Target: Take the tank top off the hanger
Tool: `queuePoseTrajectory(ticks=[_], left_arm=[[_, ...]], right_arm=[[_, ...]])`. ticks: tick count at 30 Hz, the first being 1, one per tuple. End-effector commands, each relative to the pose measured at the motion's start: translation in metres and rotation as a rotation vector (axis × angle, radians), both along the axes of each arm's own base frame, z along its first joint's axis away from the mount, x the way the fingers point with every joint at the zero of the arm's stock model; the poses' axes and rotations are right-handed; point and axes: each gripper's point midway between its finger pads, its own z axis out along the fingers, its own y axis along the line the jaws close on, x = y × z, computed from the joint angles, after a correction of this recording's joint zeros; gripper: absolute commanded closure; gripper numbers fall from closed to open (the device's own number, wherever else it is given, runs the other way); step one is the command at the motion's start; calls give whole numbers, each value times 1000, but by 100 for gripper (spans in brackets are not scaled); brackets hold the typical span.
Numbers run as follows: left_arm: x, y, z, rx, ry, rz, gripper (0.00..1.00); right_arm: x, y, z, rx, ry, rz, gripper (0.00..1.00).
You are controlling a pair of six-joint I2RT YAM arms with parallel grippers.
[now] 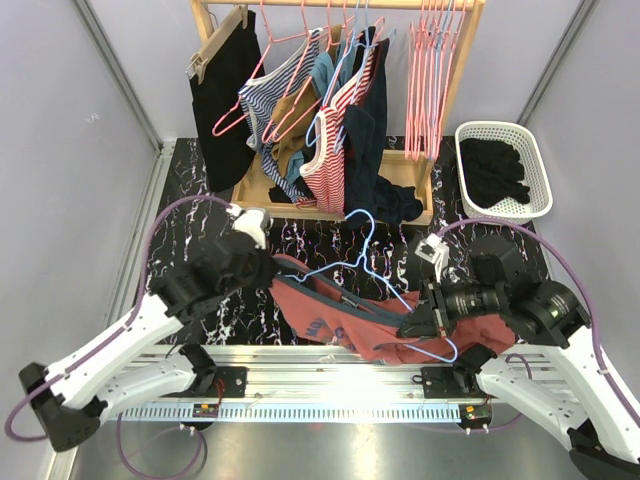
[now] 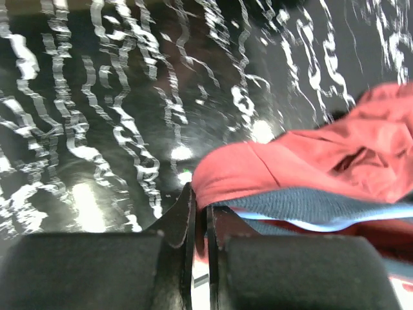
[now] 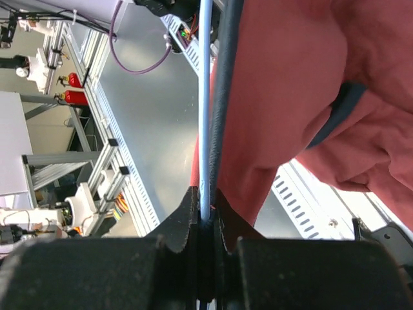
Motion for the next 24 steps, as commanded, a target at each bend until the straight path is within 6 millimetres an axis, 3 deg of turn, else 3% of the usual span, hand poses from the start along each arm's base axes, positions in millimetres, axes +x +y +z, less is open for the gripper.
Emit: queuePoseTrajectory(ticks=[1, 6, 9, 10, 12, 14, 15, 18, 20, 22, 23, 24], left_arm=[[4, 36, 6, 36, -51, 61, 100], [-1, 44, -6, 70, -6, 35, 100], [-20, 17, -19, -15, 51, -127, 100], [-38, -2, -19, -90, 98, -250, 99], [-63, -18, -25, -172, 174, -376, 95], [-75, -21, -24, -215, 188, -421, 91], [-79, -19, -27, -215, 198, -421, 81], [-80, -7, -6, -225, 127, -379, 76], [-76, 6, 12, -222, 57, -316, 58], [-73, 11, 24, -231, 2, -295, 64], [-73, 14, 31, -242, -28, -283, 52], [-70, 19, 36, -238, -52, -255, 47]], right_arm=[[-29, -6, 19, 79, -25, 107, 100], [-35, -11, 42, 145, -143, 108, 100], [-30, -13, 56, 200, -239, 58, 100], [-22, -12, 58, 209, -276, 25, 100], [-20, -12, 60, 232, -292, -7, 100], [-18, -9, 60, 262, -306, -7, 100], [-18, -8, 61, 273, -297, -10, 100], [-23, -5, 62, 305, -288, 25, 100], [-26, -4, 64, 321, -278, 31, 100], [-33, -3, 67, 343, -263, 70, 100], [-33, -3, 67, 343, -253, 67, 100], [-34, -3, 67, 345, -235, 64, 100]])
